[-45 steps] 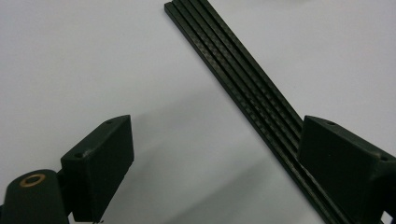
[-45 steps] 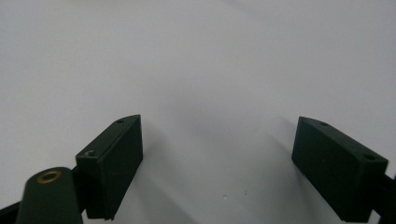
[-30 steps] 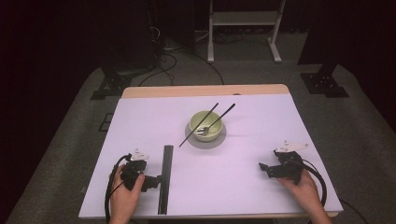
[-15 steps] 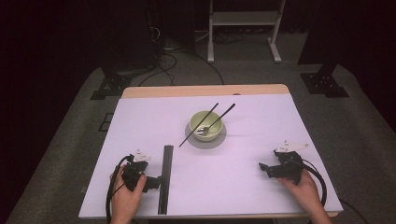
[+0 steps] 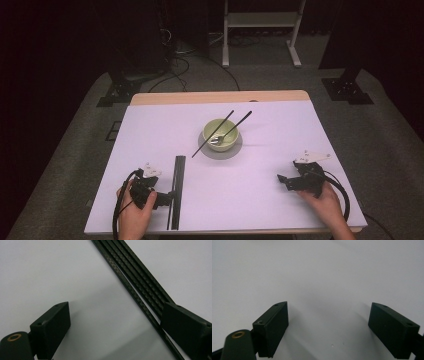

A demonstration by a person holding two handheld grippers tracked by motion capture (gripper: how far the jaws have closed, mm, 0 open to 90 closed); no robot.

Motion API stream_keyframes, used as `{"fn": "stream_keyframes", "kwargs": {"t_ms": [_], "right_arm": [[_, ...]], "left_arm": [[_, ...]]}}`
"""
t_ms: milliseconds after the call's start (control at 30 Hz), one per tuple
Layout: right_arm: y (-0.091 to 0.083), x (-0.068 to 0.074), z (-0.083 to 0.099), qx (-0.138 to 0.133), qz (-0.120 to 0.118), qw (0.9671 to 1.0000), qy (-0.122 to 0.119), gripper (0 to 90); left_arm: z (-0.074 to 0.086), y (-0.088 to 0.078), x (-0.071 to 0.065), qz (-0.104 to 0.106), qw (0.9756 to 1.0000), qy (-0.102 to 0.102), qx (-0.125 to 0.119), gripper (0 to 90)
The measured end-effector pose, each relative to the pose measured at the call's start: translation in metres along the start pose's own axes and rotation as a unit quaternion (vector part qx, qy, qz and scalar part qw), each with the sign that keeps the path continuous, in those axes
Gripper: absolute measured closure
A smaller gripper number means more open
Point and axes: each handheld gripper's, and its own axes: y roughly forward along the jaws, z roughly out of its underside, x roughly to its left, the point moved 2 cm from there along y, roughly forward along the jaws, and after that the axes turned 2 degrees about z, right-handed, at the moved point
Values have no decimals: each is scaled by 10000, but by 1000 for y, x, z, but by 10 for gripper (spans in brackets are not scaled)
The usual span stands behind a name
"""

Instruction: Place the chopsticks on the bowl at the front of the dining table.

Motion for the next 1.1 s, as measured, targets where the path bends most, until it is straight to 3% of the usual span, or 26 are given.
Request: {"fn": "stream_keyframes", "kwargs": {"t_ms": [1100], "right_arm": [[0, 0, 0, 4, 1, 10000, -1, 152]], "left_arm": [[9, -11, 22, -42, 9999, -52, 136, 82]]}}
